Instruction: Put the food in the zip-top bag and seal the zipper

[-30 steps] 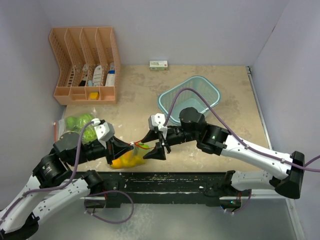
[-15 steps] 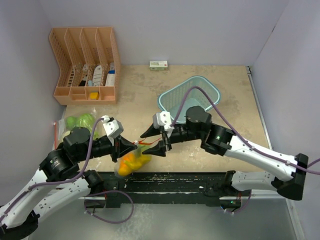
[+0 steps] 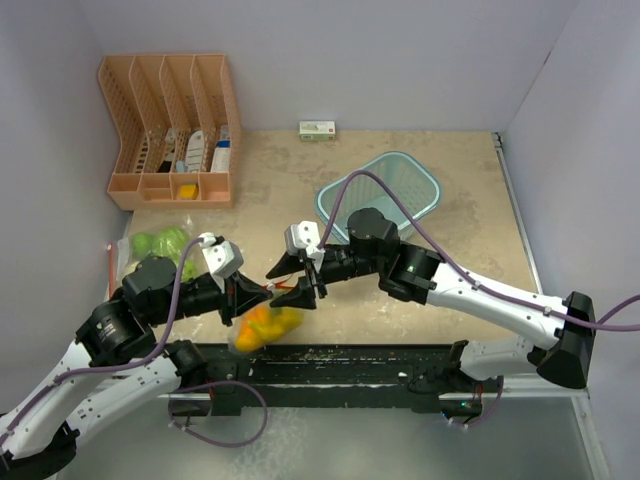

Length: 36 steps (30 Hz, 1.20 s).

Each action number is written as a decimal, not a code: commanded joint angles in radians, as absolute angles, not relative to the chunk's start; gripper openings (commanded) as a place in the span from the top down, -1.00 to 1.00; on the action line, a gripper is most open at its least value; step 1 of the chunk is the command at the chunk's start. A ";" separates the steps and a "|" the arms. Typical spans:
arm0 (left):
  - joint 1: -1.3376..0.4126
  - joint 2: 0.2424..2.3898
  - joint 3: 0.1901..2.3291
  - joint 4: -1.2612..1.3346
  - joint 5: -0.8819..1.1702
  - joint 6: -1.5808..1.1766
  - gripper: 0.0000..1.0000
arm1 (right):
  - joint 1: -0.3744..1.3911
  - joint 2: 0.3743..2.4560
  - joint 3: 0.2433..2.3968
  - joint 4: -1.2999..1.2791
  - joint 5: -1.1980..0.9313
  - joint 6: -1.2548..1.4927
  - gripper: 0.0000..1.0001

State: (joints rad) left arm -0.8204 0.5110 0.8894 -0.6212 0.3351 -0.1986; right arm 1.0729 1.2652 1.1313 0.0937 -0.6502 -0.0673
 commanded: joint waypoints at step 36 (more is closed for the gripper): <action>-0.823 0.488 0.927 -0.582 0.338 -0.189 1.00 | 1.023 1.297 1.194 0.094 -0.739 -0.073 0.55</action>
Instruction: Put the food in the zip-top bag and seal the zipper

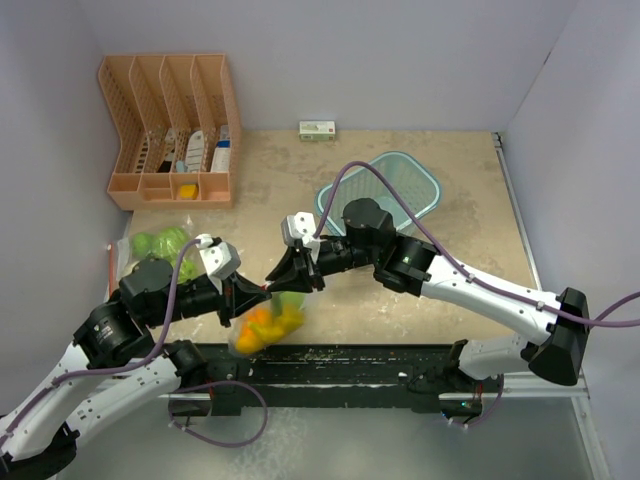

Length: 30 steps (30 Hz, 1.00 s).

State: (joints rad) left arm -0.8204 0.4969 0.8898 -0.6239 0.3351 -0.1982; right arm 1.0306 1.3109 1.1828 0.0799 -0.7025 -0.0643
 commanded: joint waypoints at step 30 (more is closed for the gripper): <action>-0.823 0.396 1.035 -0.711 0.138 -0.187 1.00 | 0.918 1.258 1.101 0.020 -0.638 -0.058 1.00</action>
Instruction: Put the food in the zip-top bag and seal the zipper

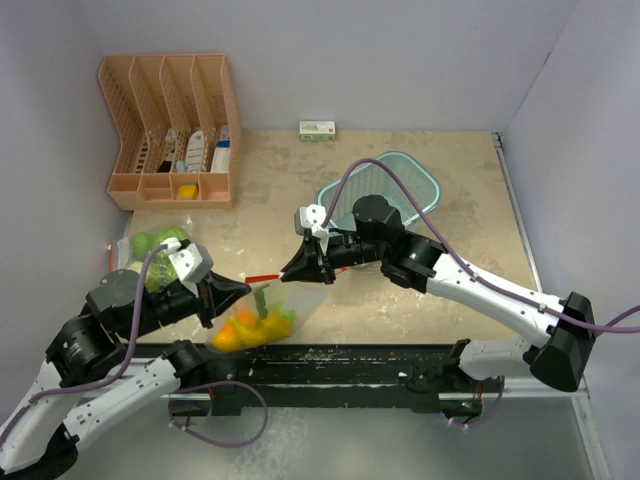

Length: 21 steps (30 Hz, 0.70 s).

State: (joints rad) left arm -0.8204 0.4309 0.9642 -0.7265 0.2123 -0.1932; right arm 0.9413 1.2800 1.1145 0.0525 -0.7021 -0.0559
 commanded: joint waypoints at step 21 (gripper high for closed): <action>-0.826 0.295 1.085 -0.703 0.161 -0.082 0.15 | 0.895 1.173 1.027 0.020 -0.721 -0.057 1.00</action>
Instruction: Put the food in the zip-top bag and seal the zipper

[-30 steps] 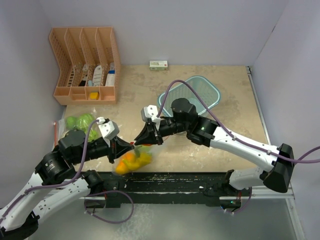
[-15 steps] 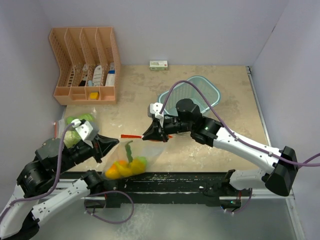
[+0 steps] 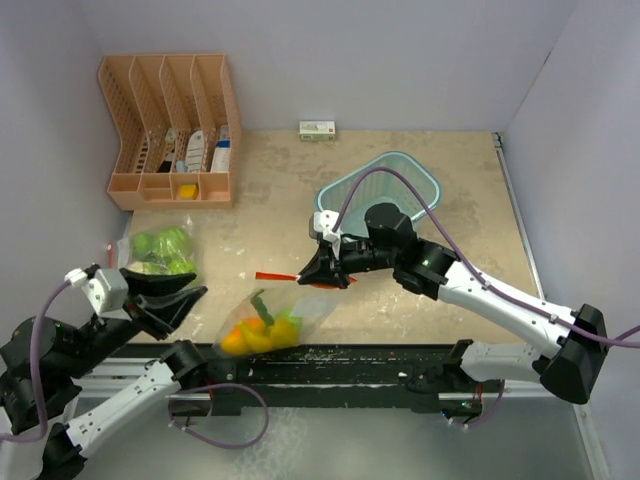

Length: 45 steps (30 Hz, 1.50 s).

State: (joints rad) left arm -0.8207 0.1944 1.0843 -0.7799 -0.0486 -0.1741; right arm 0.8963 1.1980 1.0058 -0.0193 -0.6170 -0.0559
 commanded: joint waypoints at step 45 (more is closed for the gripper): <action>-0.825 0.804 1.139 -0.787 0.246 -0.002 1.00 | 0.882 1.145 1.047 -0.030 -0.595 -0.096 1.00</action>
State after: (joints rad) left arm -0.8207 0.9035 1.0569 -0.7650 0.3748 -0.0139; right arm 0.8959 1.1881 1.0325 -0.0387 -0.6659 -0.0685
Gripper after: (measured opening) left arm 0.011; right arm 0.031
